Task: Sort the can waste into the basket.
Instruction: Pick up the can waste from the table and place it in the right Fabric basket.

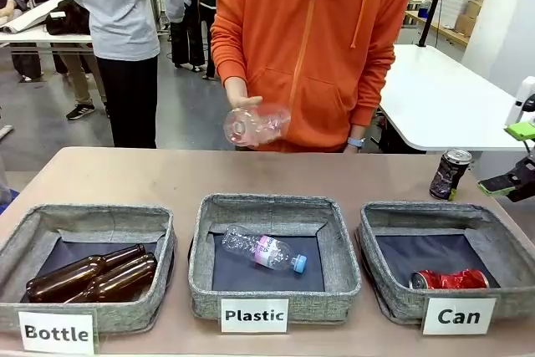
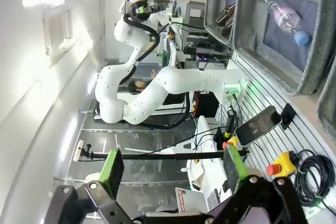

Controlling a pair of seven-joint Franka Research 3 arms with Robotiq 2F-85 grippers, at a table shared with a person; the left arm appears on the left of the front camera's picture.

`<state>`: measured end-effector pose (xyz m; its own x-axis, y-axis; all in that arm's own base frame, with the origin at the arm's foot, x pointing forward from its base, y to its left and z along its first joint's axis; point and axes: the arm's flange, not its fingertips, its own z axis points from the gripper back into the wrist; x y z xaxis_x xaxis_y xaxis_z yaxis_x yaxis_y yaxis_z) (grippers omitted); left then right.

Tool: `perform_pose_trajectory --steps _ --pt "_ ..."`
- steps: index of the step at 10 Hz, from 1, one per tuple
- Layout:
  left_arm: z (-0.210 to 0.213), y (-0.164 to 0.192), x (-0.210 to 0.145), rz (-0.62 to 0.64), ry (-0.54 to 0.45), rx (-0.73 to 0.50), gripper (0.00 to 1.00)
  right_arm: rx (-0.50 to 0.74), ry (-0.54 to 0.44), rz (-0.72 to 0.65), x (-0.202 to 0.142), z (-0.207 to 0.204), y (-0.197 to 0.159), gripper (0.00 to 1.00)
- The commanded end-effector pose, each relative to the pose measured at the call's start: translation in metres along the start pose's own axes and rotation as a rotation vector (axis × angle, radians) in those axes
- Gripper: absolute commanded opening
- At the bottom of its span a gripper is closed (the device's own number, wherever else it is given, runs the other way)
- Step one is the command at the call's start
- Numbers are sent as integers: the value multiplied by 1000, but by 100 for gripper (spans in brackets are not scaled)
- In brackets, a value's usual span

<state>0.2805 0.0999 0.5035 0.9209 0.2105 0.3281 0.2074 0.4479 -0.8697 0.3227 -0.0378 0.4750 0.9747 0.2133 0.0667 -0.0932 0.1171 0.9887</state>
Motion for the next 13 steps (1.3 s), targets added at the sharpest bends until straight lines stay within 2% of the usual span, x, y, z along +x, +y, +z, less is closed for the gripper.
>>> perform_pose_trajectory --steps 1,5,6,8,10,11,12,13 --pt "2 -3 1 5 -9 -13 100 -10 -10 8 0 1 3 100" --pt "2 -3 1 5 -9 -13 100 0 -1 0 0 0 0 100" --pt "2 -3 1 5 -9 -13 100 -195 -156 115 0 28 -12 100" --pt "2 -3 1 5 -9 -13 100 -424 -404 296 -14 93 -36 100" --pt "2 -3 1 5 -9 -13 100 -626 -608 262 -35 149 -70 100" --pt "2 -3 1 5 -9 -13 100 -675 -690 238 -49 171 -83 100" --pt "2 -3 1 5 -9 -13 100 -634 -715 148 -61 174 -81 100" --pt "2 -3 1 5 -9 -13 100 -607 -598 275 -52 176 -65 100"
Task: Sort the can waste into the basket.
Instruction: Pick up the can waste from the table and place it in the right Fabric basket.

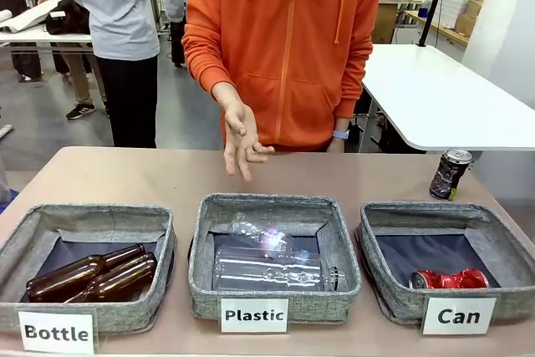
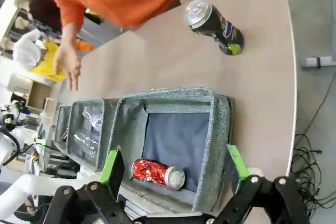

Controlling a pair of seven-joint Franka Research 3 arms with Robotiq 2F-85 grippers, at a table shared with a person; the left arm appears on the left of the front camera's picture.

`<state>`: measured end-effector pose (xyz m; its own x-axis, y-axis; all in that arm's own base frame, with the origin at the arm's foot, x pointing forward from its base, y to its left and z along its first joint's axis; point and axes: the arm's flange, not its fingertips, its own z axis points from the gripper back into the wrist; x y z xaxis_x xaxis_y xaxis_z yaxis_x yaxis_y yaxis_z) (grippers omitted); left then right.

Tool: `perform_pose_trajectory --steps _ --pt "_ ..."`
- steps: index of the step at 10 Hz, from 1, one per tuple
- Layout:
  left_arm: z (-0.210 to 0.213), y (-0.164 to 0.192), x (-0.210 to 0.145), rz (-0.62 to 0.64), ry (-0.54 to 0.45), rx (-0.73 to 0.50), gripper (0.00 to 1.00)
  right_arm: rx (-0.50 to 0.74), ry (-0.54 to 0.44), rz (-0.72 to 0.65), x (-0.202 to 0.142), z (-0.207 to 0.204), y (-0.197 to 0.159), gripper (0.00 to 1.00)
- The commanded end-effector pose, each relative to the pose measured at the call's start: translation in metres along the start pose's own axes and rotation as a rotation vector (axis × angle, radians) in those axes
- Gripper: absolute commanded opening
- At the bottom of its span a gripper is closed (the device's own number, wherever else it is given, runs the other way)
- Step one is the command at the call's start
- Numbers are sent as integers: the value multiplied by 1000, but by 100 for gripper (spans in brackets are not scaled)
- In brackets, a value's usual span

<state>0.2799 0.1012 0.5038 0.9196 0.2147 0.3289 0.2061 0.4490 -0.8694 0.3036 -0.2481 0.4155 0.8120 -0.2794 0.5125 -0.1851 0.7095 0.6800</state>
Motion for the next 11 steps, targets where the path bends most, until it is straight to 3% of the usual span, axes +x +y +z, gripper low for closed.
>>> perform_pose_trajectory --steps 1,2,3,6,7,8,11 --pt "1 -3 1 4 -5 -14 100 81 53 46 10 -12 23 100" --pt "1 -3 1 4 -5 -14 100 0 0 0 0 0 0 100" --pt "1 -3 1 4 -5 -14 100 24 135 129 -1 -9 7 100" --pt "1 -3 1 4 -5 -14 100 28 1 396 47 -55 -36 100" --pt "1 -3 1 4 -5 -14 100 -61 -61 440 52 -67 -42 100" --pt "1 -3 1 4 -5 -14 100 -10 -67 489 60 -79 -49 100" --pt "1 -3 1 4 -5 -14 100 57 28 599 74 -114 -47 100"
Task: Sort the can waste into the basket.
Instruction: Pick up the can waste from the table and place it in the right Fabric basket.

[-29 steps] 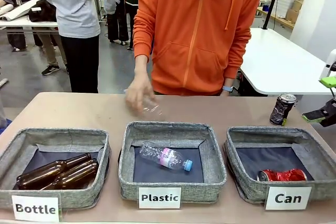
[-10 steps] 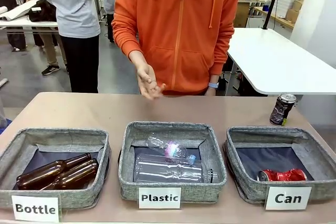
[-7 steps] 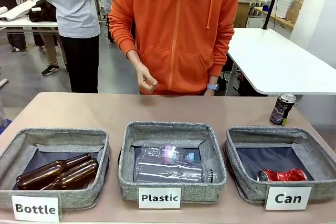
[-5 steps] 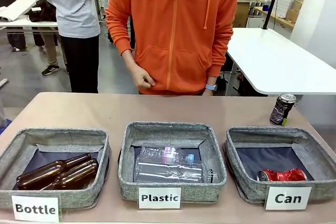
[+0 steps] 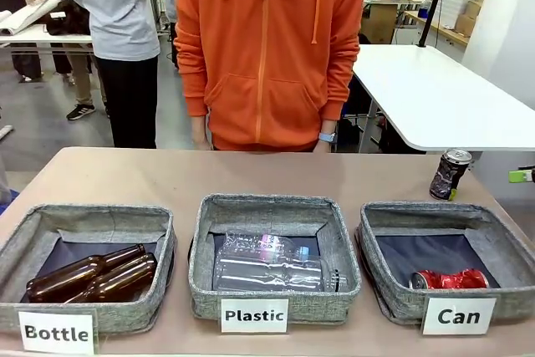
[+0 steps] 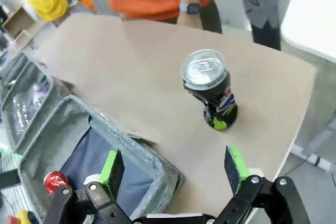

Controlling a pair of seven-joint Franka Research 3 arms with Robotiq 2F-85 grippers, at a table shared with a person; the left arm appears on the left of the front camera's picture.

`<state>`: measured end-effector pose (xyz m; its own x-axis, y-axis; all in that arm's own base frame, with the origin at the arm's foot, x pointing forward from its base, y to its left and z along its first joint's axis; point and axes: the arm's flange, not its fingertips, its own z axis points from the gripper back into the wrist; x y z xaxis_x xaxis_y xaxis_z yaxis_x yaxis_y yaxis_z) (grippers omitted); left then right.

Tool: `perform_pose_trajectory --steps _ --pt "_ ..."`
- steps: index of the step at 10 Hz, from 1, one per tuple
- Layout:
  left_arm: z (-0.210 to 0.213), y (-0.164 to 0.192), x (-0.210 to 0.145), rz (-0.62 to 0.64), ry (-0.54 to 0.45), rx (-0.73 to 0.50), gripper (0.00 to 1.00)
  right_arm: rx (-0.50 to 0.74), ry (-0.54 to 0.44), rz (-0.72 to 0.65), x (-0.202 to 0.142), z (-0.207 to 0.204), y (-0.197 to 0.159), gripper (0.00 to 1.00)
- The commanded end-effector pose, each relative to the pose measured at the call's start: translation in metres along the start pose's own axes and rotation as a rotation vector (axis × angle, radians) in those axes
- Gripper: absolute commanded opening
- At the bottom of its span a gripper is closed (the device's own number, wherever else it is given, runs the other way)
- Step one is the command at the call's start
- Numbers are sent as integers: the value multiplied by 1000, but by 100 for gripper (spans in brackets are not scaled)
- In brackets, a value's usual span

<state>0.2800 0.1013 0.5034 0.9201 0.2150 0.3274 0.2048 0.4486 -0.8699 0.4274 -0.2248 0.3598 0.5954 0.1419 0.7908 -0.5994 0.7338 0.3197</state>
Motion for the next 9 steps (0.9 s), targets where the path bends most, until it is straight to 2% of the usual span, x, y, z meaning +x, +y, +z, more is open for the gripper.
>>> perform_pose_trajectory --steps 1,2,5,6,9 --pt "1 -3 1 2 -5 -14 100 84 80 3 10 6 2 100" --pt "1 -3 1 2 -5 -14 100 0 0 0 0 0 0 100" --pt "1 -3 1 2 -5 -14 100 31 22 55 5 -19 0 100" --pt "1 -3 1 2 -5 -14 100 -10 6 102 6 -28 -7 100" --pt "1 -3 1 2 -5 -14 100 -112 73 144 7 -65 -17 100"
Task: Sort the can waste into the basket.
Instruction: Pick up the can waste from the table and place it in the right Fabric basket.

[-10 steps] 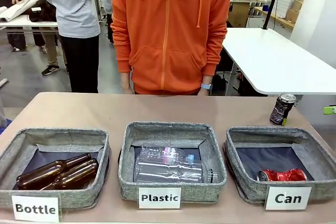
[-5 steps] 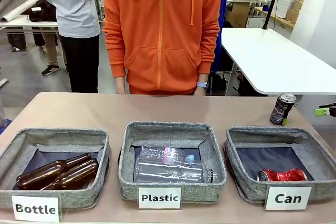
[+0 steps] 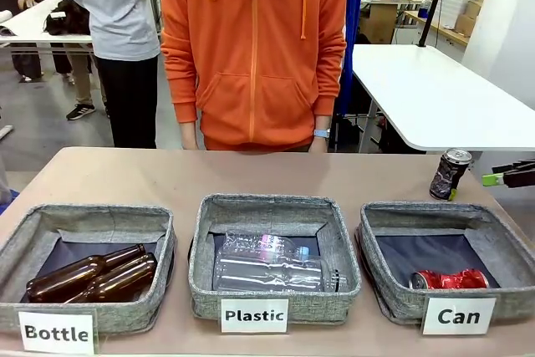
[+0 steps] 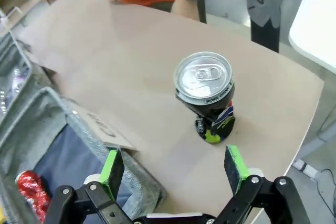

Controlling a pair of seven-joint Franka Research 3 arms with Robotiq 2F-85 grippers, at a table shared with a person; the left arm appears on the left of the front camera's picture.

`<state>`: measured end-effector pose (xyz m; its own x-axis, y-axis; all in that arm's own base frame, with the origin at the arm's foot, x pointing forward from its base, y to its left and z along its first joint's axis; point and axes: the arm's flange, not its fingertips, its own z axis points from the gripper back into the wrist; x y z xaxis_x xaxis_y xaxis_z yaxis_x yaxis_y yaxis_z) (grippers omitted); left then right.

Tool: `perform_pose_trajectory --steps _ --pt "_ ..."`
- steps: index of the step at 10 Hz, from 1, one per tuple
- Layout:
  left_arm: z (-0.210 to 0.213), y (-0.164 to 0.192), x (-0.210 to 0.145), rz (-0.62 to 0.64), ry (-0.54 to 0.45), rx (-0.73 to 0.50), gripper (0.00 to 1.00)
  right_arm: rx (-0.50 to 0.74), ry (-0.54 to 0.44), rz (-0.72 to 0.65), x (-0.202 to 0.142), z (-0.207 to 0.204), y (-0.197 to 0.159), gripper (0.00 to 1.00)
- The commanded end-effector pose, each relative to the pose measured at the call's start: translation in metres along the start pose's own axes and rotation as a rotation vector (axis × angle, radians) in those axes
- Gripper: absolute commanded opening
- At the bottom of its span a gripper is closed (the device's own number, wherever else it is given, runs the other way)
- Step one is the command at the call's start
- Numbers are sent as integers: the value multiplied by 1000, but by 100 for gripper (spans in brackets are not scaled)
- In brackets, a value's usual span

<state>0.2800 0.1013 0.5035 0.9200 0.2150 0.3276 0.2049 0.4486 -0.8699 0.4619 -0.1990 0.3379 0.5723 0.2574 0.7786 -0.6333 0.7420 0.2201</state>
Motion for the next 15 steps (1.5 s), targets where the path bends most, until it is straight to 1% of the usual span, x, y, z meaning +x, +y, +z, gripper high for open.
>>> perform_pose_trajectory --steps 1,3,4,6,8,11,12,15 --pt "1 -3 1 3 -5 -14 100 -51 13 80 4 -32 -6 100" --pt "1 -3 1 3 -5 -14 100 -109 41 83 4 -49 -11 100" --pt "1 -3 1 3 -5 -14 100 -104 46 92 3 -58 -12 100" --pt "1 -3 1 3 -5 -14 100 -99 -12 106 0 -73 -13 100" --pt "1 -3 1 3 -5 -14 100 -106 -32 107 -2 -80 -14 100" --pt "1 -3 1 3 -5 -14 100 -132 -123 138 -4 -90 -9 100" --pt "1 -3 1 3 -5 -14 100 -137 -139 141 -5 -96 -8 100" --pt "1 -3 1 3 -5 -14 100 -175 -208 95 -11 -104 -14 100"
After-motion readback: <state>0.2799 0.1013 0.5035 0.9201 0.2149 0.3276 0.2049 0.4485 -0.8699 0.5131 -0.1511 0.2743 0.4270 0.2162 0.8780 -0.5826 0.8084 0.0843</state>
